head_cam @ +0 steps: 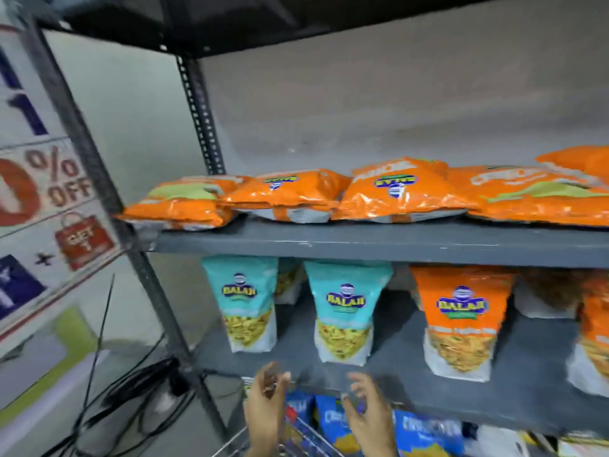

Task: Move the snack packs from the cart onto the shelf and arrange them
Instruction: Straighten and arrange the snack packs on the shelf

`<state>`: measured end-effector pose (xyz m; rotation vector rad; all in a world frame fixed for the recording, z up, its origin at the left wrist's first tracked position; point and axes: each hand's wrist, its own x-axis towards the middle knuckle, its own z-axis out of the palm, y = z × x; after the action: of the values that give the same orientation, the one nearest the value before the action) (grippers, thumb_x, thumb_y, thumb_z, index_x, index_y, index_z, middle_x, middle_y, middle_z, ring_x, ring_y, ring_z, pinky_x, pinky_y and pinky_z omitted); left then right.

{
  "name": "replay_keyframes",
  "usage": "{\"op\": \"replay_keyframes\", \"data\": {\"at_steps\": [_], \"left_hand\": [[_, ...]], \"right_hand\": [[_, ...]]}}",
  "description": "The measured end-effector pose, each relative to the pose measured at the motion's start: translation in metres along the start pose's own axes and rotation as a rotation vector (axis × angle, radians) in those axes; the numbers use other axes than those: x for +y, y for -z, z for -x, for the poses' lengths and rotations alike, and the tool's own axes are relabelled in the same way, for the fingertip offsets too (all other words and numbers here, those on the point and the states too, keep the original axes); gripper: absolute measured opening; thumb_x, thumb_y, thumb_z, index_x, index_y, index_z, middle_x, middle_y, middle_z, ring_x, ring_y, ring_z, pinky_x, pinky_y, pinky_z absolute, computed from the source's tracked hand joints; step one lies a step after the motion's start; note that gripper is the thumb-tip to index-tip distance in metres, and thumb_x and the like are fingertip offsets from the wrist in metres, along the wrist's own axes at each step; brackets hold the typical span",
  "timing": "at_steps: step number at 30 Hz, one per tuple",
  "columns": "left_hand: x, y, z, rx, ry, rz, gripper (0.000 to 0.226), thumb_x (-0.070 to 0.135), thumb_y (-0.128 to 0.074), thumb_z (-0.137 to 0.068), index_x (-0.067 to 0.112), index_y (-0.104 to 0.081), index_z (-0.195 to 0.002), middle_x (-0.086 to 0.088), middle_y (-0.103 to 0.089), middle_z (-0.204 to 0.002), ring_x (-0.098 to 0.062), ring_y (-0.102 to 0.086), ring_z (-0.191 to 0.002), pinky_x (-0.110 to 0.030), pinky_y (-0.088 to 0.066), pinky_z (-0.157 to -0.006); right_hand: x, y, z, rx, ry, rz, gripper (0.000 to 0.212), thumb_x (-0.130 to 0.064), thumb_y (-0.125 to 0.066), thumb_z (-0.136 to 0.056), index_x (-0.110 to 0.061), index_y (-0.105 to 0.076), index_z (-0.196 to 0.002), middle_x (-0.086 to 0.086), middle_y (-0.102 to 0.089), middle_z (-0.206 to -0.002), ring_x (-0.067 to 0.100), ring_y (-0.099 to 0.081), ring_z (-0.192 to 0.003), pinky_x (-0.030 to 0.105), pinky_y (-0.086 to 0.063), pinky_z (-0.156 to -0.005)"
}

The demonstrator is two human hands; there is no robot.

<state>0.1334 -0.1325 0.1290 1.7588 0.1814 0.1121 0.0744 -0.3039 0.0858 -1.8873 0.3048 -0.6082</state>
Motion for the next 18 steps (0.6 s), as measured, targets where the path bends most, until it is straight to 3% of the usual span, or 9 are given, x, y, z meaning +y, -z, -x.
{"op": "replay_keyframes", "data": {"at_steps": [3,7,10,12,14,16,18], "left_hand": [[-0.006,0.04,-0.034,0.046,0.06,0.007,0.031,0.011,-0.073,-0.076,0.006,-0.061,-0.105,-0.014,-0.067,-0.082,-0.022,-0.064,-0.074,-0.038,-0.052,-0.077],[-0.032,0.058,-0.097,0.031,0.165,-0.008,0.051,0.026,-0.08,-0.068,0.017,-0.055,-0.112,-0.015,-0.066,-0.09,-0.036,-0.065,-0.091,-0.055,-0.051,-0.088],[-0.071,0.058,-0.145,0.008,0.228,-0.018,0.07,0.034,-0.078,-0.069,0.013,-0.047,-0.128,-0.021,-0.06,-0.107,-0.036,-0.061,-0.097,-0.053,-0.05,-0.092],[-0.052,0.062,-0.152,-0.014,0.232,-0.041,0.09,0.051,-0.077,-0.063,0.017,-0.039,-0.136,-0.024,-0.058,-0.121,-0.037,-0.059,-0.109,-0.05,-0.048,-0.094],[-0.046,0.061,-0.164,-0.045,0.237,-0.016,0.079,0.033,-0.073,-0.075,0.016,-0.032,-0.141,-0.019,-0.05,-0.136,-0.035,-0.053,-0.121,-0.048,-0.047,-0.098],[-0.045,0.059,-0.175,-0.05,0.235,0.032,0.071,0.018,-0.068,-0.081,0.013,-0.031,-0.141,-0.017,-0.048,-0.139,-0.033,-0.052,-0.122,-0.052,-0.047,-0.098],[-0.054,0.056,-0.184,-0.059,0.199,0.057,0.063,0.015,-0.067,-0.082,0.014,-0.039,-0.138,-0.012,-0.059,-0.13,-0.026,-0.059,-0.116,-0.051,-0.048,-0.099]], "right_hand": [[-0.006,-0.047,-0.001,-0.146,-0.011,-0.027,0.049,-0.026,-0.065,-0.064,-0.062,-0.053,-0.096,-0.025,-0.059,-0.097,0.007,-0.063,-0.074,0.021,-0.053,-0.068],[-0.008,-0.097,-0.038,-0.3,-0.04,0.036,0.05,-0.02,-0.068,-0.068,-0.062,-0.054,-0.092,-0.004,-0.064,-0.076,0.013,-0.067,-0.073,0.023,-0.052,-0.067],[-0.006,-0.133,-0.076,-0.389,-0.072,0.059,0.055,-0.023,-0.071,-0.073,-0.061,-0.047,-0.104,-0.006,-0.062,-0.097,0.013,-0.065,-0.083,0.026,-0.055,-0.076],[-0.006,-0.154,-0.099,-0.457,-0.127,0.051,0.068,-0.025,-0.072,-0.075,-0.041,-0.037,-0.13,-0.007,-0.051,-0.116,0.013,-0.059,-0.102,0.031,-0.052,-0.089],[-0.001,-0.176,-0.119,-0.505,-0.162,0.02,0.084,-0.026,-0.074,-0.073,-0.029,-0.026,-0.141,-0.008,-0.042,-0.125,0.015,-0.05,-0.115,0.039,-0.048,-0.098],[0.003,-0.191,-0.131,-0.517,-0.169,-0.018,0.074,-0.022,-0.075,-0.071,-0.032,-0.035,-0.133,-0.006,-0.05,-0.126,0.015,-0.054,-0.113,0.039,-0.052,-0.093],[0.006,-0.201,-0.137,-0.485,-0.175,-0.003,0.047,-0.016,-0.071,-0.072,-0.033,-0.049,-0.11,-0.001,-0.065,-0.11,0.008,-0.064,-0.095,0.027,-0.056,-0.078]]}}
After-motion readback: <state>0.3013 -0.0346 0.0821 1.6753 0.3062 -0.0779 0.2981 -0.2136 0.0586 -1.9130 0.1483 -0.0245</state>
